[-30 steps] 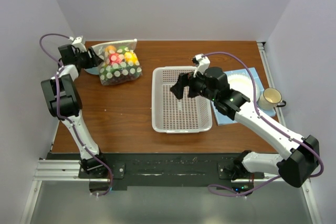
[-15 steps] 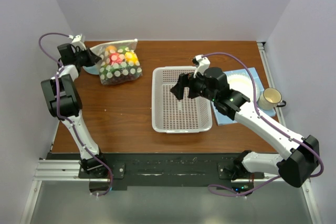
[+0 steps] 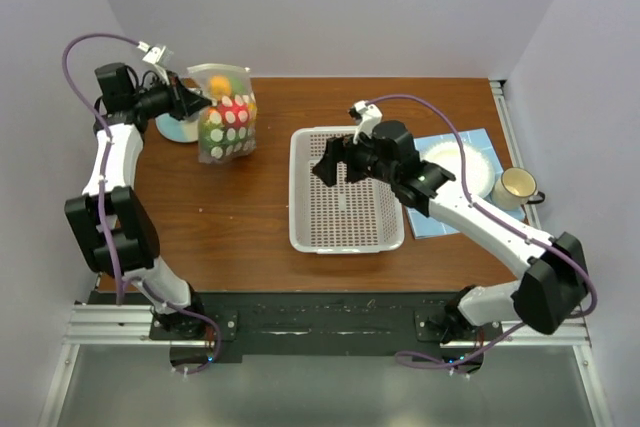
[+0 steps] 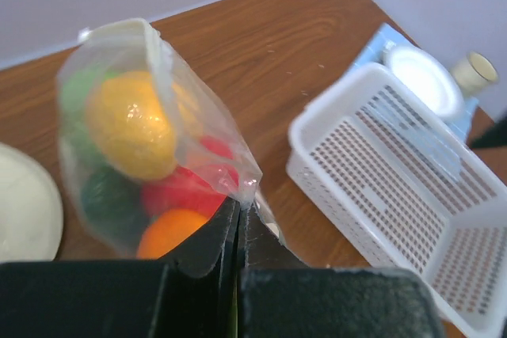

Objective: Open the zip-top bag and remove the fake food

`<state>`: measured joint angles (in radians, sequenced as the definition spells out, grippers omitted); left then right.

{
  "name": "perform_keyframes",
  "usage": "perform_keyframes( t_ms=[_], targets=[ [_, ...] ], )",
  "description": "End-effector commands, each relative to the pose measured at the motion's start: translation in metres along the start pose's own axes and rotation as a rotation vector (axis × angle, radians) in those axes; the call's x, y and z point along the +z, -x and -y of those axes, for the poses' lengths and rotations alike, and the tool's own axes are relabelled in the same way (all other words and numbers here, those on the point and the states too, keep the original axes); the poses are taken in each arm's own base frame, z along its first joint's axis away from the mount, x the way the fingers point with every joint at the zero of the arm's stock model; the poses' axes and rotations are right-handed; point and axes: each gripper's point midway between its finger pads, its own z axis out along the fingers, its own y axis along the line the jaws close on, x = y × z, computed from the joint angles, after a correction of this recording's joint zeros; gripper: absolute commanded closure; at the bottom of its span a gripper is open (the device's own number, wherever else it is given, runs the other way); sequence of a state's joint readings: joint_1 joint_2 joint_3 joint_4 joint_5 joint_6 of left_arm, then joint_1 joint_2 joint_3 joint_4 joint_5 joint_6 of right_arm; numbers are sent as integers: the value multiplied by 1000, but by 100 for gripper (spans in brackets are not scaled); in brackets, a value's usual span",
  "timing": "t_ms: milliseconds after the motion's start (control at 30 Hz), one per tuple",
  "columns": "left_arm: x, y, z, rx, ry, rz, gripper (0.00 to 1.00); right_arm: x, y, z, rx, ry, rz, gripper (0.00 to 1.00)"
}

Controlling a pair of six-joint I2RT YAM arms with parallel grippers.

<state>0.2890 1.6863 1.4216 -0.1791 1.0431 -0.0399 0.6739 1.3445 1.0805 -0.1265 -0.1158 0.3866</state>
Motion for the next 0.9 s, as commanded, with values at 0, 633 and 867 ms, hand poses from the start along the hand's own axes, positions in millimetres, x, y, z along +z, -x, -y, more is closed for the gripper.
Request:
perform_keyframes(
  t_ms=[0,633,867],
  targets=[
    [-21,-2,66,59,-178,-43,100,8,36,-27,-60,114,92,1],
    [-79,-25,180,485,-307,-262,100,6,80,-67,-322,326,284,1],
    [-93,-45,198,563,-293,-300,100,8,100,-90,-451,424,295,1]
  ],
)
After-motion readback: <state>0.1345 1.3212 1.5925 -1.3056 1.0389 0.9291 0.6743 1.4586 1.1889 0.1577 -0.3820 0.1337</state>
